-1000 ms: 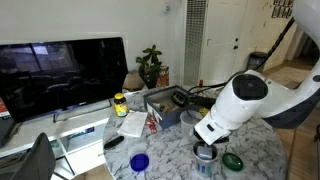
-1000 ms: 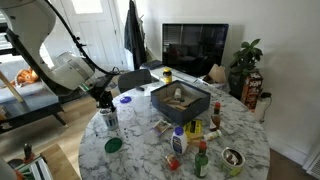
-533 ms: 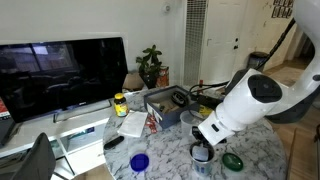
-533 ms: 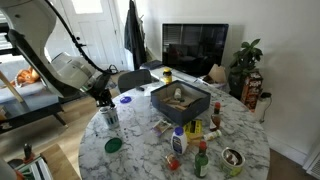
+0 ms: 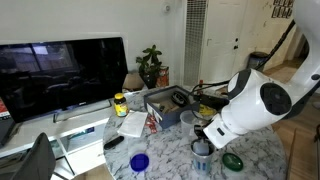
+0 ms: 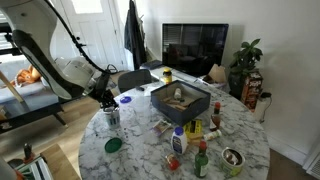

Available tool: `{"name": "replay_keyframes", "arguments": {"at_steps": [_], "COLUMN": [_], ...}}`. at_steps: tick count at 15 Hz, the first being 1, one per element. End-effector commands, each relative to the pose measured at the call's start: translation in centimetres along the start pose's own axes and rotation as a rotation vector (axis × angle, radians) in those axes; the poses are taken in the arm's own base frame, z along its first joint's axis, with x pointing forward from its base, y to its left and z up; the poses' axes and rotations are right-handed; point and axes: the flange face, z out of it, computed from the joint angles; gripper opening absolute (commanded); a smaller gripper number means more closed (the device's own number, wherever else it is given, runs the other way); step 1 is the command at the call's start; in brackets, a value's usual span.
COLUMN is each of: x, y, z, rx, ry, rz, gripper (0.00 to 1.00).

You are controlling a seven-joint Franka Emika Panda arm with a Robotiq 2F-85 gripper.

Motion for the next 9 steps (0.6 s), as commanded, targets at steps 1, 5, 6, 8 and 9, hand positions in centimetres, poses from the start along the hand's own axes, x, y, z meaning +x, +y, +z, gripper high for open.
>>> {"name": "replay_keyframes", "arguments": {"at_steps": [1, 5, 6, 8, 9], "x": [1.0, 1.8, 1.8, 1.7, 1.5], "y": [-1.6, -2.9, -2.7, -2.5, -2.3], "z": [0.7, 1.5, 1.5, 1.2, 1.0], "rx": [0.002, 0.044, 0.057, 0.069, 0.075], "ry": [-0.065, -0.105, -0.089, -0.064, -0.047], "rz": [-0.015, 0.007, 0.017, 0.031, 0.041], "gripper": [0.02, 0.02, 0.02, 0.02, 0.02]}}
